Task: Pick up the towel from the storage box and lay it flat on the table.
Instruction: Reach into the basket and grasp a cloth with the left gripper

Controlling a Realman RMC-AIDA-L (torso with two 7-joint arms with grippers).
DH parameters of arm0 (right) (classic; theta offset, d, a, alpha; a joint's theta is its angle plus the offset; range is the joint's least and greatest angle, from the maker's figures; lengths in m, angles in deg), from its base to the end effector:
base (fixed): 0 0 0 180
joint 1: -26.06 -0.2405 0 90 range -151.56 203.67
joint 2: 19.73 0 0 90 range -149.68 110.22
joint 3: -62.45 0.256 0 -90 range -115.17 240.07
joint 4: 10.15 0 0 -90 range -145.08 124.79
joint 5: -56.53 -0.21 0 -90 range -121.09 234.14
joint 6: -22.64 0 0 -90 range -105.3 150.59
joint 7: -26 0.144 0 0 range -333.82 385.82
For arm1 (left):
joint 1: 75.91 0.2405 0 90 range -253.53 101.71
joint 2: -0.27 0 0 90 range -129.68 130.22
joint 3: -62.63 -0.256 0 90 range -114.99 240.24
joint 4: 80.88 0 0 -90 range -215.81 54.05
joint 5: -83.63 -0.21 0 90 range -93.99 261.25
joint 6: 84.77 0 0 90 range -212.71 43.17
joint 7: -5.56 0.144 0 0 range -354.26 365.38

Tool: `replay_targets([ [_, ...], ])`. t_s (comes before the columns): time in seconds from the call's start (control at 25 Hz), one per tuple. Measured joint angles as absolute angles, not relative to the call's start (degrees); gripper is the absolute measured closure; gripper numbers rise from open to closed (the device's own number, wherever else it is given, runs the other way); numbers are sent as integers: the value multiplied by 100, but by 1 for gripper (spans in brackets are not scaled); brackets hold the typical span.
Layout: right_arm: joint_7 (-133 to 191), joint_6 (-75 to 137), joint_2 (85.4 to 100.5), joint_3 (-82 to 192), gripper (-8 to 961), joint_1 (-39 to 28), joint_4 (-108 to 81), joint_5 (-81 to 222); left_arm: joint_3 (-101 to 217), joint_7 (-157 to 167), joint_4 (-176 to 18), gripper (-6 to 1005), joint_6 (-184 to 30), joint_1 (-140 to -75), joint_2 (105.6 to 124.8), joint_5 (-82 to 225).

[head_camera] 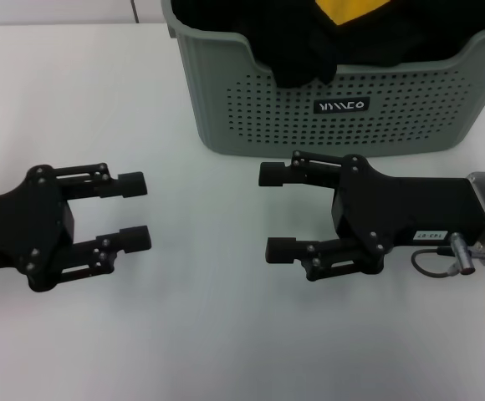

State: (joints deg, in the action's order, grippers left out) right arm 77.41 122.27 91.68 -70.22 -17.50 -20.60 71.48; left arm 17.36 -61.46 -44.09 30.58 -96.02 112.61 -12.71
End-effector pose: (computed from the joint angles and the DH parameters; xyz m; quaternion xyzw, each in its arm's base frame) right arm 0.1736 0.3019 -0.0421 0.8998 -0.0433 -0.4308 0.0541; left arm -0.2695 0.2541 0.0601 -0.9189 -0.0795 -0.3821 0.0566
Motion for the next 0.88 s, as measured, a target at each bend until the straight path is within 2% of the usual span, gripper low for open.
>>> replay_targets([
  [0.88,7742,12526,9133,-7008,104,-1727,-2052,7115,1736,-6137,-4411,435,3072,-9473,11311,-1128],
])
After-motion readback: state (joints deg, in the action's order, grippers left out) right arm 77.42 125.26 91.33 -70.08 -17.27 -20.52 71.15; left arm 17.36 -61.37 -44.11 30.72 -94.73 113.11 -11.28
